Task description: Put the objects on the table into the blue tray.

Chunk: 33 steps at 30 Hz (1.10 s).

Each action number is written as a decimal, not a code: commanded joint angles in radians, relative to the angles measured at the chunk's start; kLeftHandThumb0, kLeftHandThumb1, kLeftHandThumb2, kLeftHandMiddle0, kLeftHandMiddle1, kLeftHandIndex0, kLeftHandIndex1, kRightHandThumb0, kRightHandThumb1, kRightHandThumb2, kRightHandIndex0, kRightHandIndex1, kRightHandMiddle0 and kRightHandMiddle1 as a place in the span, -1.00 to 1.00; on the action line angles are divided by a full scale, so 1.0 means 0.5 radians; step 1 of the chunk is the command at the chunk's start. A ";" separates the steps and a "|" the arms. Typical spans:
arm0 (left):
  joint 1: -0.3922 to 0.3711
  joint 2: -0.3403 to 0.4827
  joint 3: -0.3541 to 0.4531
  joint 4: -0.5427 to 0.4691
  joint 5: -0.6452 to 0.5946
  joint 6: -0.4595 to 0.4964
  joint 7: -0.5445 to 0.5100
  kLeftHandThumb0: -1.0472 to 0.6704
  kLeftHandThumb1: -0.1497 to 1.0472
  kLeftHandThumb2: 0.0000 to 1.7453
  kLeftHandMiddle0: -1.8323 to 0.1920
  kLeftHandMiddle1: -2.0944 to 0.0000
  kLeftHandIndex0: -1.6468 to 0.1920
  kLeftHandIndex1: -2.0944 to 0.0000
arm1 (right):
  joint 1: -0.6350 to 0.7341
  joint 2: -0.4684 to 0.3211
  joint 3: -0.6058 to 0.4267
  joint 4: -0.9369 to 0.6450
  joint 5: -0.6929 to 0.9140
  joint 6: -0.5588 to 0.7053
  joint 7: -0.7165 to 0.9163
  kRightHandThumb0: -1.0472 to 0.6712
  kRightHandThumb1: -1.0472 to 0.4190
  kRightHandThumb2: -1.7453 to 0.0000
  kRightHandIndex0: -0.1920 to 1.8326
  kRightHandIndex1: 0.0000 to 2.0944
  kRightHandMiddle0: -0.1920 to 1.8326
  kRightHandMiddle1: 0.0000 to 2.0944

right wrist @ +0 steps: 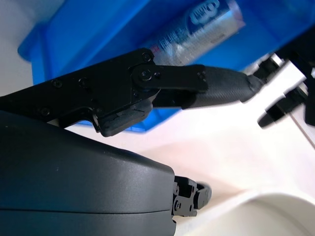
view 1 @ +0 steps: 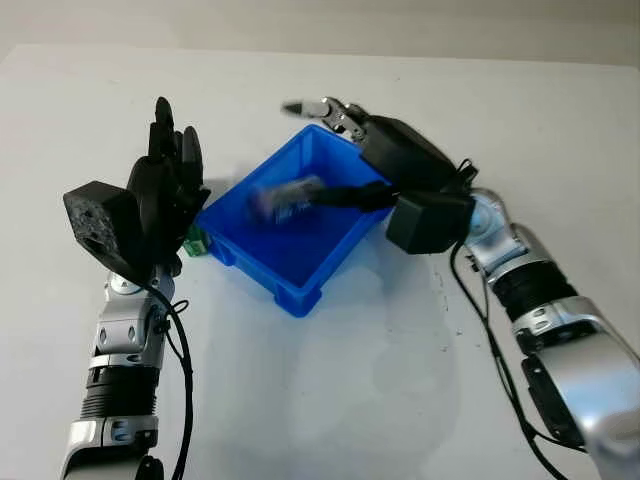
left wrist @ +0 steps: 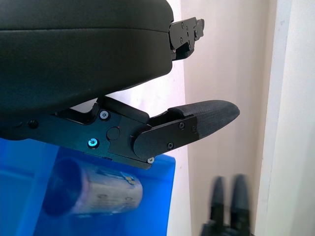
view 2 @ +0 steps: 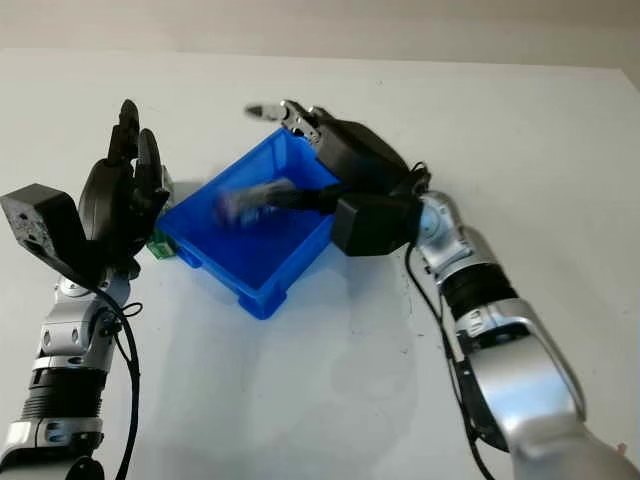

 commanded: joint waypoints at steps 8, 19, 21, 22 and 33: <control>-0.020 0.022 -0.008 0.027 0.019 -0.010 -0.013 -0.64 1.00 -0.22 1.00 1.00 1.00 1.00 | 0.134 -0.058 -0.202 -0.217 0.175 -0.056 -0.138 -0.94 -1.00 0.15 -1.00 -1.00 -1.00 -1.00; -0.023 0.051 0.005 0.028 0.013 -0.020 -0.044 -0.64 1.00 -0.21 1.00 1.00 1.00 1.00 | 0.675 0.001 -0.592 -0.798 0.737 0.546 -0.047 -0.81 -1.00 0.14 -1.00 -1.00 -1.00 -1.00; -0.022 0.059 0.010 0.031 0.006 -0.031 -0.057 -0.64 1.00 -0.21 1.00 1.00 1.00 1.00 | 0.776 0.042 -0.653 -0.887 0.858 0.727 -0.024 -0.78 -1.00 0.15 -1.00 -1.00 -1.00 -1.00; -0.022 0.064 0.011 0.034 0.003 -0.037 -0.063 -0.64 1.00 -0.21 1.00 1.00 1.00 1.00 | 0.821 0.062 -0.682 -0.934 0.912 0.840 -0.021 -0.78 -1.00 0.15 -1.00 -1.00 -1.00 -1.00; -0.036 0.107 0.011 0.053 0.004 -0.041 -0.112 -0.64 1.00 -0.20 1.00 1.00 1.00 1.00 | 1.037 0.141 -0.859 -1.075 1.125 1.260 -0.015 -0.74 -1.00 0.10 -1.00 -1.00 -1.00 -1.00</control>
